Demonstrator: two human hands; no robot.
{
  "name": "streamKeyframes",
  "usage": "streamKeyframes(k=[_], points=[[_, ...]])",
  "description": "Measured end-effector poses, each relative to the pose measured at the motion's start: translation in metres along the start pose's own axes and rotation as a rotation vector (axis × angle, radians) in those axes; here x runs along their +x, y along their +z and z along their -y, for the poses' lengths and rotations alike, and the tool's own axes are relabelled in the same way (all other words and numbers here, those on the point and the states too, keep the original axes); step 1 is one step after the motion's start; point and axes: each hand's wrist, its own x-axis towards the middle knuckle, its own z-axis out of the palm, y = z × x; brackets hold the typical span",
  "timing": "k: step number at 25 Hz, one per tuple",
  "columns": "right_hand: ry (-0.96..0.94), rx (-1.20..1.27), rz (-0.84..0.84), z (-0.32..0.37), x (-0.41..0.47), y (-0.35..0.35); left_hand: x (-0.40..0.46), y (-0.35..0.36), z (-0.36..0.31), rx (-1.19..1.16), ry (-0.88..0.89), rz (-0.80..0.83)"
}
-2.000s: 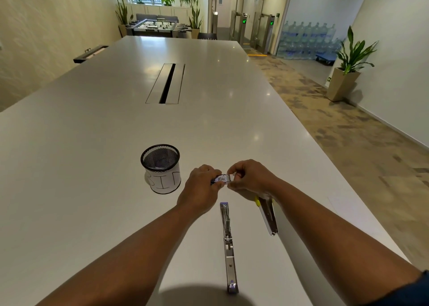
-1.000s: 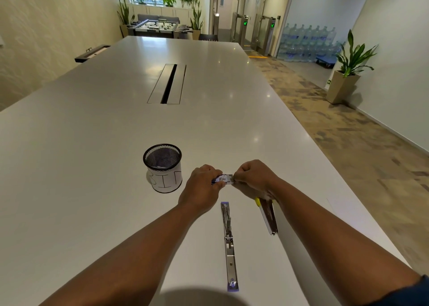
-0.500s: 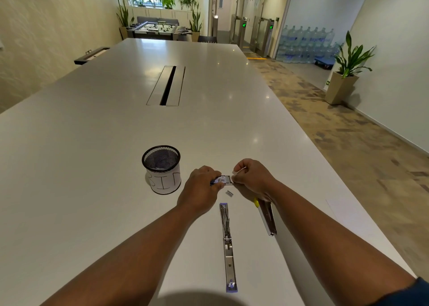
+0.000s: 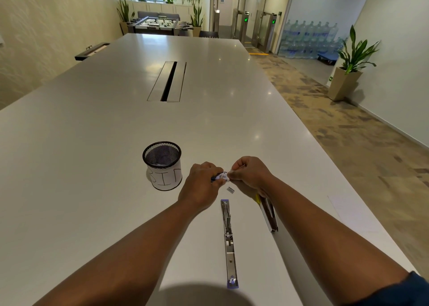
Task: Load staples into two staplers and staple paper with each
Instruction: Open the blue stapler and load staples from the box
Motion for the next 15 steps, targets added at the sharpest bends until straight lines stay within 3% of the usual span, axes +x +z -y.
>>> streamKeyframes(k=[15], points=[[-0.12, -0.105, 0.135, 0.005, -0.015, -0.008, -0.002, -0.002, -0.005, 0.008, -0.004, -0.007]])
